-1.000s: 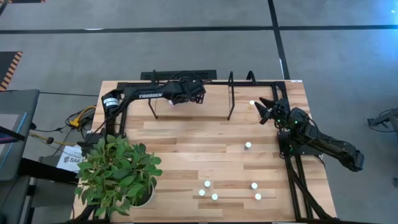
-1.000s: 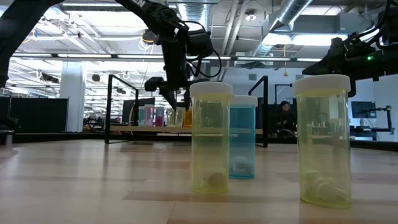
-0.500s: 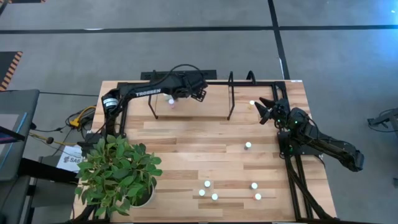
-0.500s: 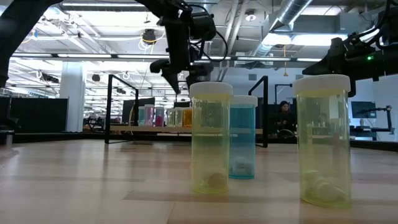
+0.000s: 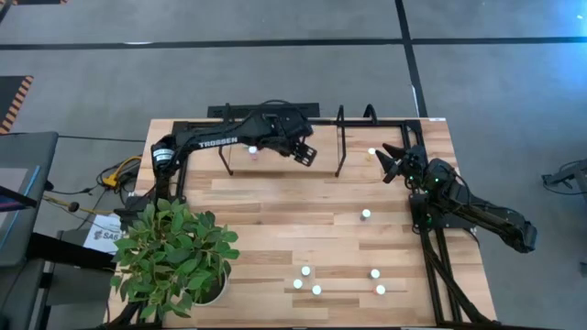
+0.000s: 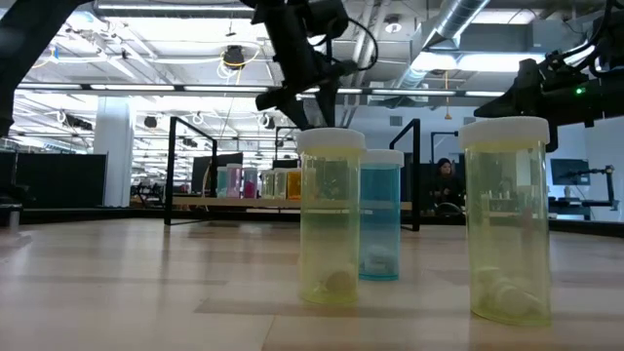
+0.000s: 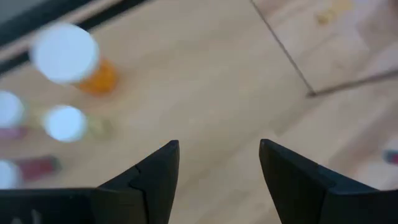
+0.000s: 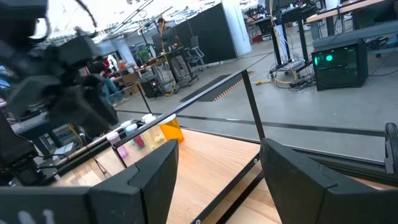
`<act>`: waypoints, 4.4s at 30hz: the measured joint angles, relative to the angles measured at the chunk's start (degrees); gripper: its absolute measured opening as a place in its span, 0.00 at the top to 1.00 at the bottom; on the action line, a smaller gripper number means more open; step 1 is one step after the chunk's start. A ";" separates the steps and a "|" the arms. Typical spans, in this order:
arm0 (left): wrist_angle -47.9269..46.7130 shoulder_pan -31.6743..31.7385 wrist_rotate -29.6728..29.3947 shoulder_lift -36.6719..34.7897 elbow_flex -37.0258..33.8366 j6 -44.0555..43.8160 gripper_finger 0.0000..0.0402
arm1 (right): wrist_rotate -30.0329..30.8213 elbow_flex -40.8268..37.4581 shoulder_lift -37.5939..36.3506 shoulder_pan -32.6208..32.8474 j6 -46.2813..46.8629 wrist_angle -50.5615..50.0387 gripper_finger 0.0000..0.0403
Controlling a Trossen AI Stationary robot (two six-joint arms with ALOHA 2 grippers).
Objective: Pick and place medicine bottles onto shelf by color
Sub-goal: Put the blue pill bottle on the shelf
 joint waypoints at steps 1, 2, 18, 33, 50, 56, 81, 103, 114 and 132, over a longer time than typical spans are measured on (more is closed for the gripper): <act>0.03 -1.03 0.01 0.00 0.00 -0.82 0.48 | 0.02 0.00 0.01 -0.01 0.01 0.01 0.38; 0.15 -2.19 0.03 0.00 0.00 -1.47 0.48 | 0.01 0.00 0.01 0.00 0.01 0.01 0.38; 12.85 -31.71 -12.70 0.28 -2.32 -6.73 0.48 | 0.01 0.00 0.01 0.01 0.00 0.01 0.38; 27.43 -41.96 -19.52 0.31 -13.47 -5.95 0.48 | 0.00 0.00 0.00 0.00 0.01 0.00 0.38; 21.34 -37.13 5.98 0.26 -13.90 -10.15 0.48 | 0.00 0.00 0.01 -0.01 0.01 0.00 0.38; 21.87 -38.56 1.49 0.26 -15.10 -10.46 0.48 | 0.00 0.00 -0.01 0.01 0.01 0.00 0.38; 23.84 -35.24 5.38 3.21 -15.43 0.14 0.13 | 0.00 0.00 -0.01 0.00 0.01 -0.02 0.38; 27.53 -40.84 -0.24 4.07 -14.44 4.02 0.13 | 0.01 0.02 -0.01 -0.01 0.00 -0.13 0.38; 28.00 -42.67 -3.22 4.04 -15.52 8.11 0.13 | 0.00 0.02 0.01 0.00 0.01 -0.15 0.38; 27.77 -44.02 -6.19 6.88 -15.50 13.57 0.13 | 0.02 0.02 -0.01 -0.01 0.01 -0.11 0.38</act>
